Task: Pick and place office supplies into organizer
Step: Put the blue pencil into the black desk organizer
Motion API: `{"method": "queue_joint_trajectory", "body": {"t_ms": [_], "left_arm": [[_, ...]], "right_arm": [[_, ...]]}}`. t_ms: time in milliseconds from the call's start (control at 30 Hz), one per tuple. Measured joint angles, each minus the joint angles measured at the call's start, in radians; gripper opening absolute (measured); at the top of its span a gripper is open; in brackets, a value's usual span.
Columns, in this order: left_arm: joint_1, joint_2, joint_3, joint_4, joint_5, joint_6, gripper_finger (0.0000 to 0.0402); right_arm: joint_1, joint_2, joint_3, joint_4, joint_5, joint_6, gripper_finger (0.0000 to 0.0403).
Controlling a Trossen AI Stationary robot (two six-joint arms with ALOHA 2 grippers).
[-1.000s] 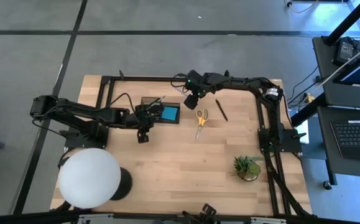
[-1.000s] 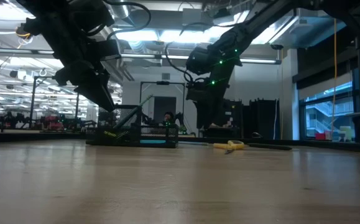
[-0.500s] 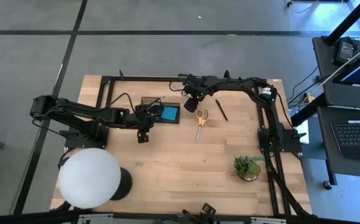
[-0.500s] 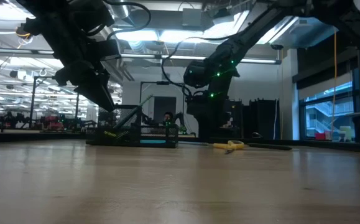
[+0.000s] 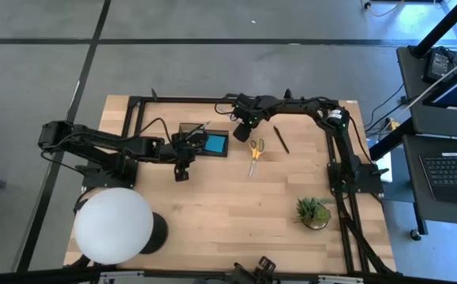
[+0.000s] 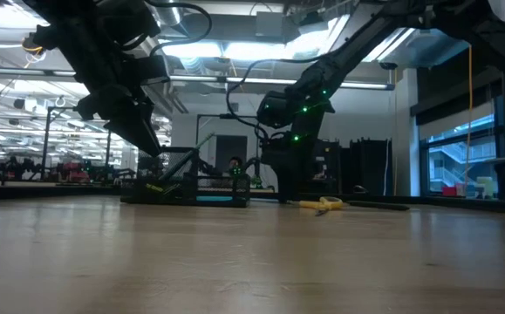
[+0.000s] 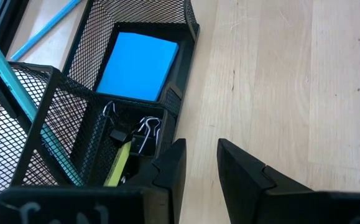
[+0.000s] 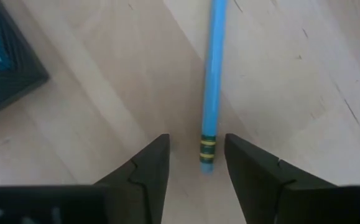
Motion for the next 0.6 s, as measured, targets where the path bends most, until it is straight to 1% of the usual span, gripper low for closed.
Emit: {"method": "queue_joint_trajectory", "body": {"t_ms": [100,200,600], "left_arm": [[0.0,0.0,0.0,0.0,0.0,0.0,0.0086],[0.0,0.0,0.0,0.0,0.0,0.0,0.0086],[0.0,0.0,0.0,0.001,0.0,0.0,0.0086]], "right_arm": [[-0.002,0.001,0.0,-0.01,-0.001,0.01,0.0156],[-0.002,0.003,-0.001,-0.013,0.0,0.0,0.0143],[-0.002,0.004,-0.001,-0.039,0.009,-0.028,0.0045]]}}
